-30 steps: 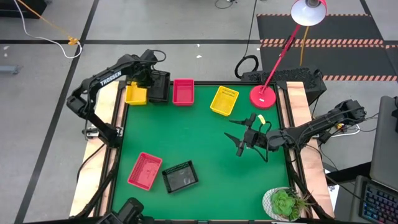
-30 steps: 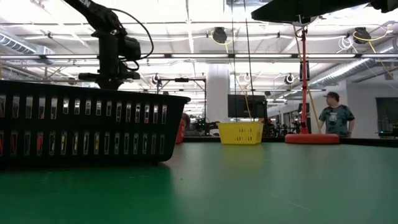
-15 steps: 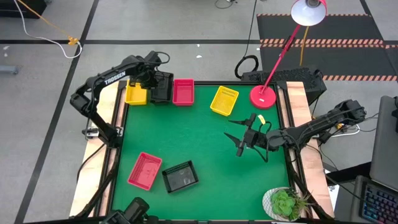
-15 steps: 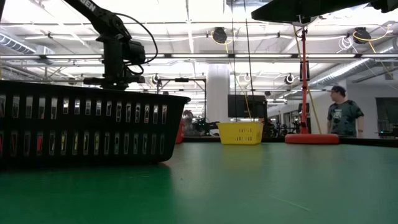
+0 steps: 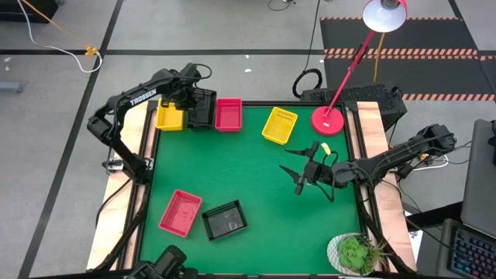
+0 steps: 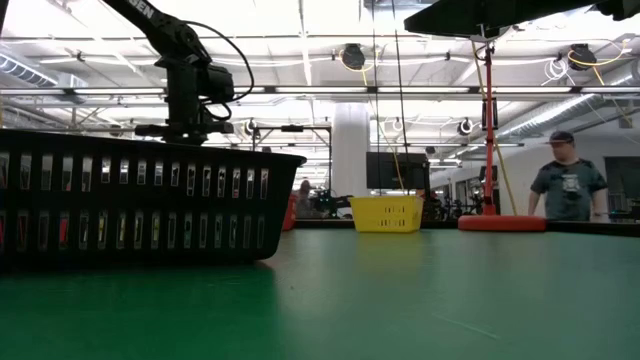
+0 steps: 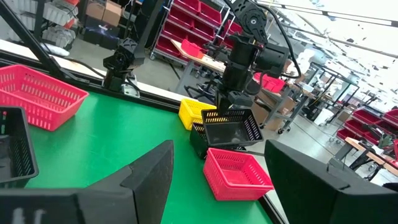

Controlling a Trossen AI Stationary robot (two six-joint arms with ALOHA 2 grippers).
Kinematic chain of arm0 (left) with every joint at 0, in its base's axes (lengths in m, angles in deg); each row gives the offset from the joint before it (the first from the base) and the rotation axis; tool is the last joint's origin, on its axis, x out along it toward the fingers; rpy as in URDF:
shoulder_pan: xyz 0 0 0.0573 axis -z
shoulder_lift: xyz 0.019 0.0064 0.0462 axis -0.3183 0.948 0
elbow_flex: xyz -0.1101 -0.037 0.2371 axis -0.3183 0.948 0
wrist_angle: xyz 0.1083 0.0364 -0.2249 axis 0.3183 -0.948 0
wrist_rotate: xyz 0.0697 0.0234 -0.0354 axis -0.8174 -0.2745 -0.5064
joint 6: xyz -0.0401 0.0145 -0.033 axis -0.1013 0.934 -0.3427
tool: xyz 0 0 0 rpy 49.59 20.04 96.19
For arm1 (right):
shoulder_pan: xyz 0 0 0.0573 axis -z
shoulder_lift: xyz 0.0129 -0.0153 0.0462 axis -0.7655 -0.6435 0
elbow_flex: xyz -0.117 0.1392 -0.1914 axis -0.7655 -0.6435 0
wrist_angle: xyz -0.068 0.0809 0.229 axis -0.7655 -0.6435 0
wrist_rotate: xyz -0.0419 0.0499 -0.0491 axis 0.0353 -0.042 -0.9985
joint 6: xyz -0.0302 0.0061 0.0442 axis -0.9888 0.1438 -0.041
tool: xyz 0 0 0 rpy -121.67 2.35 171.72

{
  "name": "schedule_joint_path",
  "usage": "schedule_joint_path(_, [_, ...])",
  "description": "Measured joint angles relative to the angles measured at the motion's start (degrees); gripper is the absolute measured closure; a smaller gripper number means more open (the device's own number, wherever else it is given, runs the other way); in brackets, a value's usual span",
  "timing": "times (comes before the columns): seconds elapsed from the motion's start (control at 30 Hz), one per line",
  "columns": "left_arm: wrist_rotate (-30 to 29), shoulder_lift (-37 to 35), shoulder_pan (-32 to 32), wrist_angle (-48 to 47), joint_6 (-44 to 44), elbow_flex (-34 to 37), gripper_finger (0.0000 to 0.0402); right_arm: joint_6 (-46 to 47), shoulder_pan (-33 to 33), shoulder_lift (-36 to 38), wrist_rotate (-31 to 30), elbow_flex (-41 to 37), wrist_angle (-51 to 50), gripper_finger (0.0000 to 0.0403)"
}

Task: Stack baskets by color
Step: Stack the middle black bin on top of the top black bin

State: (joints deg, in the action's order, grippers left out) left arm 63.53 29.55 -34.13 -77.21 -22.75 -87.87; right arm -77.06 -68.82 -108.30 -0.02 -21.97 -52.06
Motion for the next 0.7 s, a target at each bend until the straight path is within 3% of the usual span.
schedule_joint_path(0.17, [-0.02,-0.01,0.00,-0.07,-0.16,0.00,0.0352,0.00,0.00,0.00,0.00,0.00,-0.19,0.0156])
schedule_joint_path(0.7, [-2.65,-2.59,-0.44,-0.25,5.77,-0.28,0.0348,-0.79,0.00,0.00,-0.01,0.00,-0.39,0.0156])
